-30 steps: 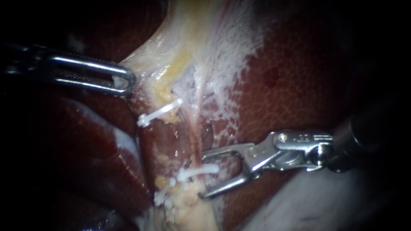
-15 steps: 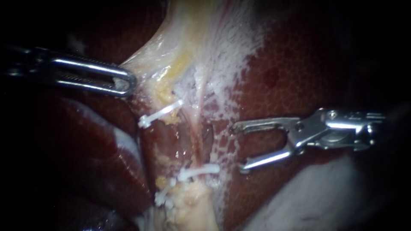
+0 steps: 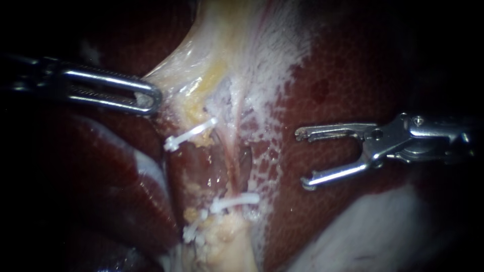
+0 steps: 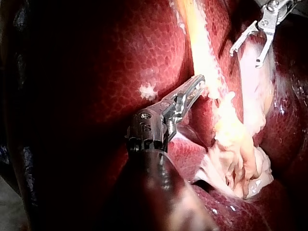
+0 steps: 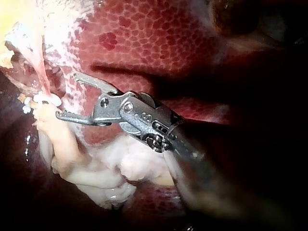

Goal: Going back first clip right tube

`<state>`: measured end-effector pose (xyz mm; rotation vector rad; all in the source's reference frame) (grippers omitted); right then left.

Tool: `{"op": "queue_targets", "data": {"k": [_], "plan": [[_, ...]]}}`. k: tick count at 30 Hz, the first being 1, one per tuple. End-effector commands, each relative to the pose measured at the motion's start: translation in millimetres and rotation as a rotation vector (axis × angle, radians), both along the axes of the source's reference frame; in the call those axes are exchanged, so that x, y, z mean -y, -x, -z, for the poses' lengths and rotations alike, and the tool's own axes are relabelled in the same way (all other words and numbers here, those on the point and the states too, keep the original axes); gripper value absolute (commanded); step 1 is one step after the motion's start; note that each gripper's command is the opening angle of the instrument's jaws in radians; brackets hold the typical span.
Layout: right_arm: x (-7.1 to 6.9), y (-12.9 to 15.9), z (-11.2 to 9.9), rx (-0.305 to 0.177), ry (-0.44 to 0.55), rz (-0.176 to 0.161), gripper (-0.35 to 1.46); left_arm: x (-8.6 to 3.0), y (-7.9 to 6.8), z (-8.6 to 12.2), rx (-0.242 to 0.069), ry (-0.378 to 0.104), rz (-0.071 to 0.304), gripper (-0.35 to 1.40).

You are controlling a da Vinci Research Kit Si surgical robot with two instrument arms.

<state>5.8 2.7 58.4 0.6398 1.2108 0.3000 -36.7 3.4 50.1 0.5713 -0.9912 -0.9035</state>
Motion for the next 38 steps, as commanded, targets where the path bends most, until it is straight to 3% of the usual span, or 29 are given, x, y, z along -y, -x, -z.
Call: {"op": "queue_targets", "data": {"k": [1, 7, 14, 38], "plan": [[0.0, 0.1, 0.0, 0.000, 0.000, 0.000, 0.60, 0.3, 0.2, -0.6, -0.001, 0.000, -0.009, -0.35], [0.1, 0.4, 0.1, -0.001, 0.000, 0.001, 0.60, 2.0, 2.5, -4.2, -0.004, -0.027, -0.038, -0.35], [0.0, 0.4, 0.4, -0.001, -0.001, 0.002, 0.60, 2.7, 4.6, -5.3, -0.002, -0.030, -0.057, -0.35], [0.2, -0.1, 0.7, 0.000, -0.002, -0.001, 0.60, 2.7, 4.8, -5.2, 0.000, -0.031, -0.060, -0.35]]}}
